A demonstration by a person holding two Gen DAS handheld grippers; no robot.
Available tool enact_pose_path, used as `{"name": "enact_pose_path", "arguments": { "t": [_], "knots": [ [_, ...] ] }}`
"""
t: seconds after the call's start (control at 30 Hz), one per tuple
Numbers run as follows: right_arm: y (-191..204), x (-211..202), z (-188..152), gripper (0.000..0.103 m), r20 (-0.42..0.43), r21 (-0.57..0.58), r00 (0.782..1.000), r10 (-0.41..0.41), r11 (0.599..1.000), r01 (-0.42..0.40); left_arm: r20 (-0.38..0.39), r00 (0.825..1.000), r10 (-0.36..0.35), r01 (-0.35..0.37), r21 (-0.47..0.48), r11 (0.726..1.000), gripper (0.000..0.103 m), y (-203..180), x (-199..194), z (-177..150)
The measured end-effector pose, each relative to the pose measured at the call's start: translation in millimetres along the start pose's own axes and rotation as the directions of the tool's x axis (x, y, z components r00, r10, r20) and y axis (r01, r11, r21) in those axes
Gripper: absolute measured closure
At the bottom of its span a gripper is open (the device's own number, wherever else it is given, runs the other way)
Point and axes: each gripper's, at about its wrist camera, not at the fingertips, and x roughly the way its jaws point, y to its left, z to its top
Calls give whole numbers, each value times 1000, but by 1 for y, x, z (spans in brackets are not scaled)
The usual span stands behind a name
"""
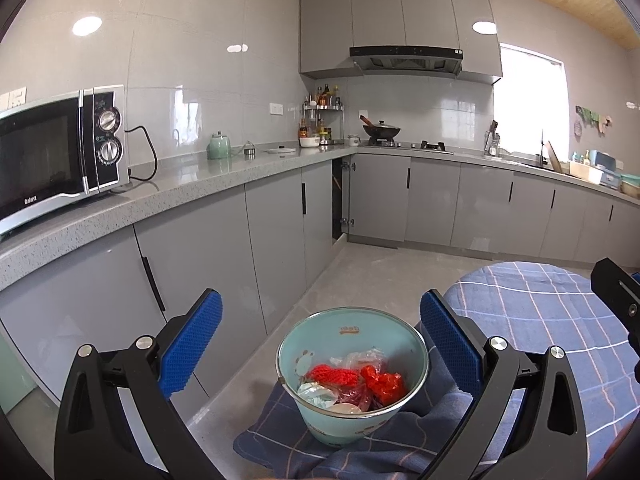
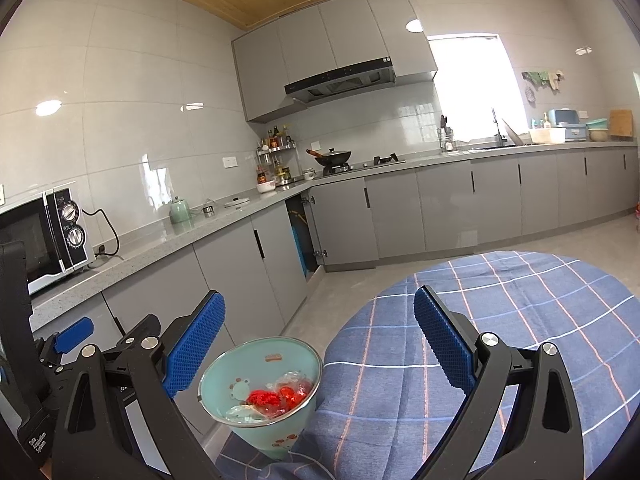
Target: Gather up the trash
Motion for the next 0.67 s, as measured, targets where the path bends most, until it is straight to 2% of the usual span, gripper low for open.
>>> {"name": "enact_pose_path", "arguments": {
  "t": [0.13,0.37,0.5,0.67],
  "knots": [
    [1,2,-2,9,-6,-2,1000,-2,1000,2,-38,998,-46,45,-26,999,6,2,5,-3],
    [-4,7,-3,9,-20,6,1000,-20,1000,20,-60,998,-28,28,2,1000,6,-1,13,-9],
    [-21,14,-2,9,-37,27,995,-95,995,96,-55,998,11,-10,21,1000,6,-2,15,-9],
    [-63,26,-2,9,-83,89,972,-221,970,228,-69,998,-6,8,36,999,6,-4,19,-11]
  ]
}}
